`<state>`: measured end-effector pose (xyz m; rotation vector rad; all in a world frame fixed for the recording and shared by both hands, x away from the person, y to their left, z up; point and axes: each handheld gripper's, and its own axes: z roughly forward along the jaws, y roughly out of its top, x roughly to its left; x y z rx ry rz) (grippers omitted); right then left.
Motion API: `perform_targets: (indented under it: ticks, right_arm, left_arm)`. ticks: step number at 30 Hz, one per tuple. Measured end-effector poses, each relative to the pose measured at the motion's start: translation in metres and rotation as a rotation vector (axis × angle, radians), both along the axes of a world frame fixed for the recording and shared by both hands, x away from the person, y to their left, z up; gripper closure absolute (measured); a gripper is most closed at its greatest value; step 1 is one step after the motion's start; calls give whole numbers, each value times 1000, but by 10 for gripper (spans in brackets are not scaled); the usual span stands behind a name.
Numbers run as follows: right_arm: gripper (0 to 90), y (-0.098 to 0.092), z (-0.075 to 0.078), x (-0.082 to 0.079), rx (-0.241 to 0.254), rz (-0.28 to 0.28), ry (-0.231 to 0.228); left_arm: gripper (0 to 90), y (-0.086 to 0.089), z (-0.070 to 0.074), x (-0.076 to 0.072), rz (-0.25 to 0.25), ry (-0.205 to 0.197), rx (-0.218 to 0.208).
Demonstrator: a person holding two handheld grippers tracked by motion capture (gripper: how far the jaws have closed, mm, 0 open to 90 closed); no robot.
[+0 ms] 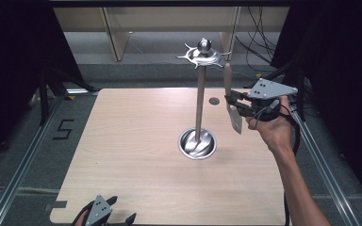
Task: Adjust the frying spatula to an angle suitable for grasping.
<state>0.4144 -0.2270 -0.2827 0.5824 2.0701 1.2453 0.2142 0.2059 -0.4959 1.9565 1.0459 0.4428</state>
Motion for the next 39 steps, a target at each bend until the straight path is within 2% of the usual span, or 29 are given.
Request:
perform_targets:
  ticks: [9,11,17,18,21,24,26,29,30,32,39]
  right_arm:
    - [767,2,2,0,-16,-20,7]
    - [767,4,2,0,-31,-40,0]
    - [767,5,2,1,-55,-49,-12]
    - [767,7,1,1,-59,-66,-17]
    - [766,8,1,1,-64,-56,-11]
    - [766,8,0,1,-59,-70,-17]
    - [765,10,-2,-1,-47,-80,-16]
    - [764,9,-2,-1,-45,-75,-26]
    - [763,10,-3,-2,-36,-69,-15]
    - [763,11,-6,-3,-9,-77,-21]
    - [760,13,-9,-4,7,-71,-18]
  left_arm:
    - [149,-1,0,0,2,-1,-7]
    - [150,-1,0,0,3,2,-10]
    - [150,-1,0,0,3,2,-9]
    - [150,-1,0,0,1,0,-7]
    - [150,-1,0,0,1,-2,-10]
    - [150,0,0,0,-3,-3,1]
    - [149,-1,0,0,1,-2,-10]
    - [150,0,0,0,-5,-3,10]
    - [150,0,0,0,-4,-2,4]
    - [150,-1,0,0,-2,-2,-5]
    - [150,1,1,0,-17,-11,12]
